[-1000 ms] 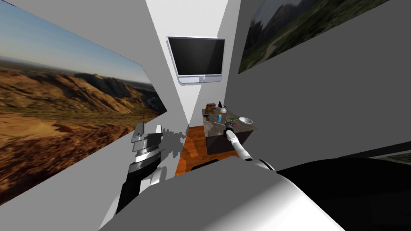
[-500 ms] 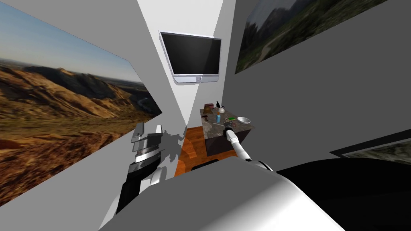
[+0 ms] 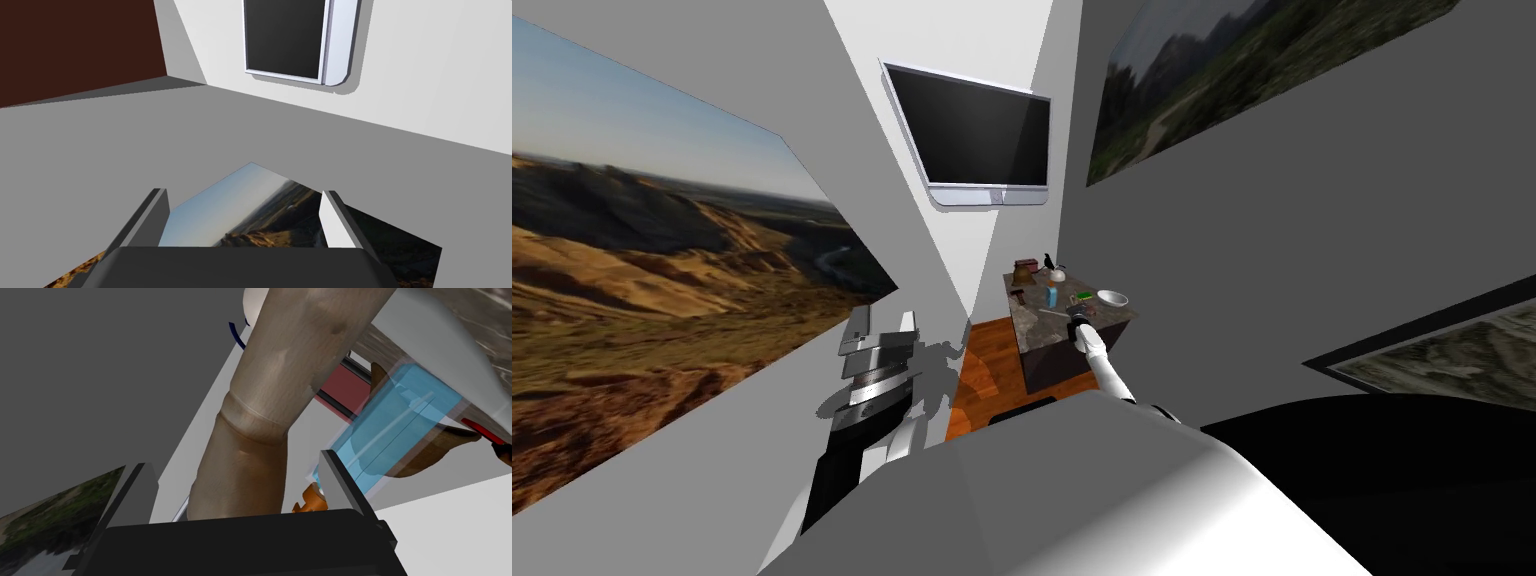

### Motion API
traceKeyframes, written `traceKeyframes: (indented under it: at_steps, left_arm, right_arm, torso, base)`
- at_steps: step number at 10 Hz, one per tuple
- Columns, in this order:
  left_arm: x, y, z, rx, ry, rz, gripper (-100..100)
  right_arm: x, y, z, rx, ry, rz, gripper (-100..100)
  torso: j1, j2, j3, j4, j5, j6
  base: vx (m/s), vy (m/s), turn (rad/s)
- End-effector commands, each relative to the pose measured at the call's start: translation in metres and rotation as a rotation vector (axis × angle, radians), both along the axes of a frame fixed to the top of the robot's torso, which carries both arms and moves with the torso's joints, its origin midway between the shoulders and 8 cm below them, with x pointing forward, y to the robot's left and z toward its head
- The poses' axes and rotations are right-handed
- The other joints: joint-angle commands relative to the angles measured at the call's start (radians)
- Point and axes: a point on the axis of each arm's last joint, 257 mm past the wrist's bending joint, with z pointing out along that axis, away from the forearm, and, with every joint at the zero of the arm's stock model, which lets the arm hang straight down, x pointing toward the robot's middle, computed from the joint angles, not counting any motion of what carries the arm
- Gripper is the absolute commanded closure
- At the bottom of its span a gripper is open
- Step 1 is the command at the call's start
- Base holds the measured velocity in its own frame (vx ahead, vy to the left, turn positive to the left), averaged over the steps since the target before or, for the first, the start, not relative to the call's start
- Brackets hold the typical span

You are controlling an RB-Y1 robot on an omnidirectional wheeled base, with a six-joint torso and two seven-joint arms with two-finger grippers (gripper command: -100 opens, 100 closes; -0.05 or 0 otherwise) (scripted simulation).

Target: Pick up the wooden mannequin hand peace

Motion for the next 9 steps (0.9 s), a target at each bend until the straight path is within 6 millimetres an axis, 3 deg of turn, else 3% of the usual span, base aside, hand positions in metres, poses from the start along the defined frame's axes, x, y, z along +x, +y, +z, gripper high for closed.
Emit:
traceKeyframes:
  at_steps: [1,9]
  left_arm:
    - [0.000,0.000,0.000,0.000,0.000,0.000,0]
    - [0.000,0.000,0.000,0.000,0.000,0.000,0]
  right_arm:
    - [0.000,0.006,0.000,0.038,-0.012,0.019,-100]
    - [0.008,0.038,0.007,-0.001,-0.018,0.144,-100]
  torso:
    - [0.000,0.000,0.000,0.000,0.000,0.000]
    - [0.001,-0.001,0.000,0.000,0.000,0.000]
  base:
    - [0.059,0.023,-0.249]
    - [0.055,0.033,-0.117]
